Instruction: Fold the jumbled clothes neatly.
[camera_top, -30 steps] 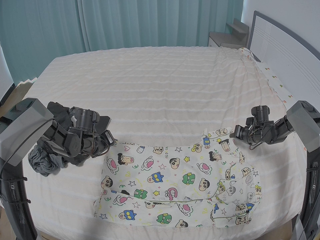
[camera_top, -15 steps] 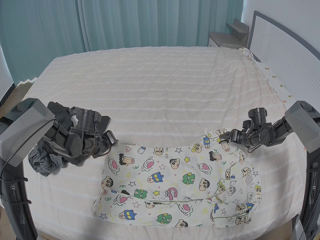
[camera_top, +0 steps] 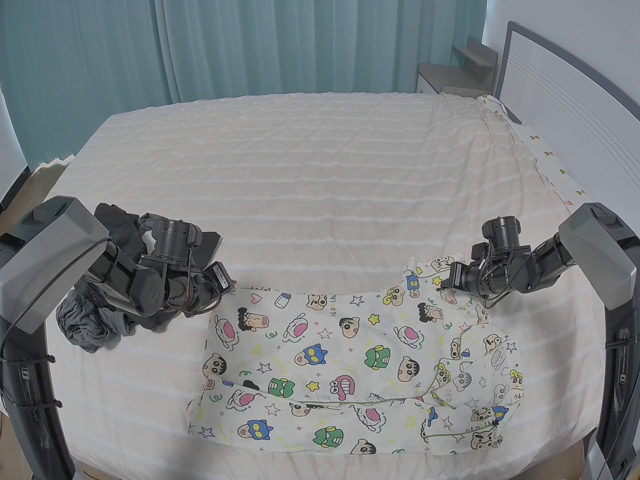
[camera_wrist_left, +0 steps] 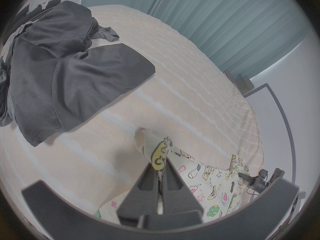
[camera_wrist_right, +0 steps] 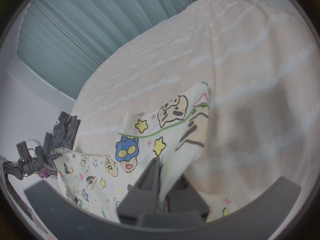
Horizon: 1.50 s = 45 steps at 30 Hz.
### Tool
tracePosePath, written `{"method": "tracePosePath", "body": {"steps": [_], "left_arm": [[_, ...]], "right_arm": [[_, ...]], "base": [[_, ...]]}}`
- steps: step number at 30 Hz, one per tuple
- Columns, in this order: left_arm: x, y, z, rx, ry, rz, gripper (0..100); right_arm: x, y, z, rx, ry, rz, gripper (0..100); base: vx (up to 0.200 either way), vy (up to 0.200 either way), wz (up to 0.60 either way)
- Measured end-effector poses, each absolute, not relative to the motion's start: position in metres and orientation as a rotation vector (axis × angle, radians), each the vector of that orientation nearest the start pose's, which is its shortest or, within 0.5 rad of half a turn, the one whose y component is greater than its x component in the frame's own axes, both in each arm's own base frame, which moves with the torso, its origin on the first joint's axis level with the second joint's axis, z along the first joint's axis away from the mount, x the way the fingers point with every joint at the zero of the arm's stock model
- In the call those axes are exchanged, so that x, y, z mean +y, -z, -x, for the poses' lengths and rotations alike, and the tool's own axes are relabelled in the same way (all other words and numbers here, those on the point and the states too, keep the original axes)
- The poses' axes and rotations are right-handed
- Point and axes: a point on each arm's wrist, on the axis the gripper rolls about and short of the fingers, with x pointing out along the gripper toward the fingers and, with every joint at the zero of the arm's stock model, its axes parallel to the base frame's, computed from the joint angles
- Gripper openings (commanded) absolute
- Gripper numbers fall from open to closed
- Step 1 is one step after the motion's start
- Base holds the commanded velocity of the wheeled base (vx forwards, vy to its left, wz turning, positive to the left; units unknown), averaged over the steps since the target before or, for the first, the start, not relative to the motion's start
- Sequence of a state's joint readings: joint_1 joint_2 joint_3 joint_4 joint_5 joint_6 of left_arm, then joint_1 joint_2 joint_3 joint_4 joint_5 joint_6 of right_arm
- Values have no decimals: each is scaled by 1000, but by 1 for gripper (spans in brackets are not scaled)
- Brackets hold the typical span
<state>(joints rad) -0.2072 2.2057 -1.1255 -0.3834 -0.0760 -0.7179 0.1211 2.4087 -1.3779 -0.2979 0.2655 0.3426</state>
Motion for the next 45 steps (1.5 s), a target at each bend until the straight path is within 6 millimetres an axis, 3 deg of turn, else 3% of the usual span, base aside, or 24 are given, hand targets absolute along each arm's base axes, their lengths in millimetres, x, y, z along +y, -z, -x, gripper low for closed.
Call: {"method": "tracePosePath", "body": {"steps": [9,25,35,45], "left_arm": [[-84,-63,-390,757,14,634,0],[-81,-77,-374,699,55,605,0],[-77,-73,-352,700,89,536,0],[-73,-70,-327,714,110,476,0]], "right_arm": [[44,-33,-451,691,-239,-439,0],[17,-47,-424,632,-338,-539,0],[4,-50,-395,639,-438,-554,0],[-5,-39,-354,699,-521,-489,0]], "base": [[0,0,0],[0,0,0],[0,0,0],[0,0,0]]}}
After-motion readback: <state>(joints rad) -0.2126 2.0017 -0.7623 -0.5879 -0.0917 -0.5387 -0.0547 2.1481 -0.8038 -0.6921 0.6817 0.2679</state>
